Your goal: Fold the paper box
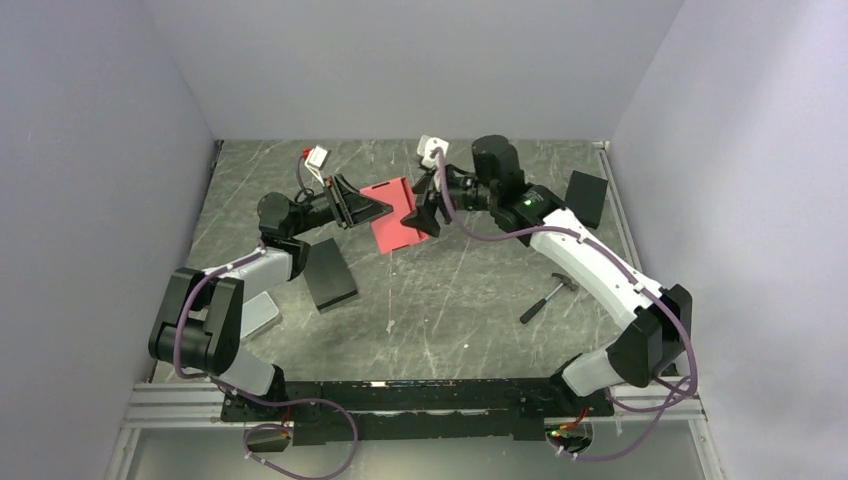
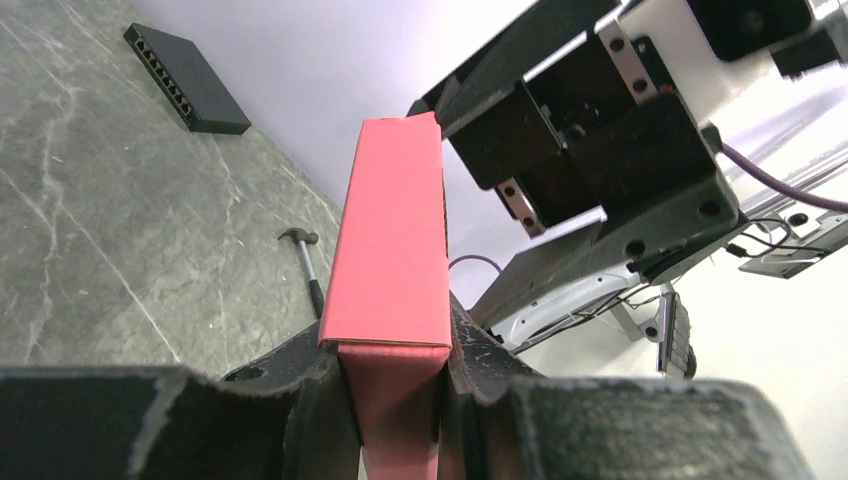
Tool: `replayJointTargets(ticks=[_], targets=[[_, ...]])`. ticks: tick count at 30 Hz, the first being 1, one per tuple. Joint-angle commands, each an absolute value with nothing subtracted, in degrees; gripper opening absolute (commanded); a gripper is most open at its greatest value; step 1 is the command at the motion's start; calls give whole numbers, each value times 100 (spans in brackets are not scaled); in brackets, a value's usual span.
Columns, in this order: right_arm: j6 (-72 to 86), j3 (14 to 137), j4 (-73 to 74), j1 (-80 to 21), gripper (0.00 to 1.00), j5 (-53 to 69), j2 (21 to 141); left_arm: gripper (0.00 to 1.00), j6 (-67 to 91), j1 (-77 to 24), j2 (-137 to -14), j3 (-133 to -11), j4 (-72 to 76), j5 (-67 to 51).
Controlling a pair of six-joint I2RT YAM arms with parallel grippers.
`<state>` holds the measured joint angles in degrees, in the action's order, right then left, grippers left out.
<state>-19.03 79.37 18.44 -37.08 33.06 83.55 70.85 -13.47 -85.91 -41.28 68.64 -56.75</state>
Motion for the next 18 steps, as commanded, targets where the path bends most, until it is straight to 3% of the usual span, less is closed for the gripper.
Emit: replayJointTargets(ticks=[1, 9, 13, 15, 18], targets=[[-1259, 7891, 1234, -3345, 75, 4676, 8031, 0, 7311, -1380, -8657, -4187, 7477, -5803], [-595, 7840, 902, -3092, 74, 4937, 8003, 0, 7286, -1380, -8606, -4193, 7470, -5926], [-37, 7833, 584, -2702, 69, 5212, 7930, 0, 7269, -1380, -8578, -4175, 7450, -5995], [304, 7859, 475, -2560, 61, 5154, 7901, 0, 7269, -1380, -8578, -4182, 7452, -6011], [595, 7908, 494, -2426, 33, 4737, 7899, 0, 7305, -1380, -8587, -4186, 7517, -6018]])
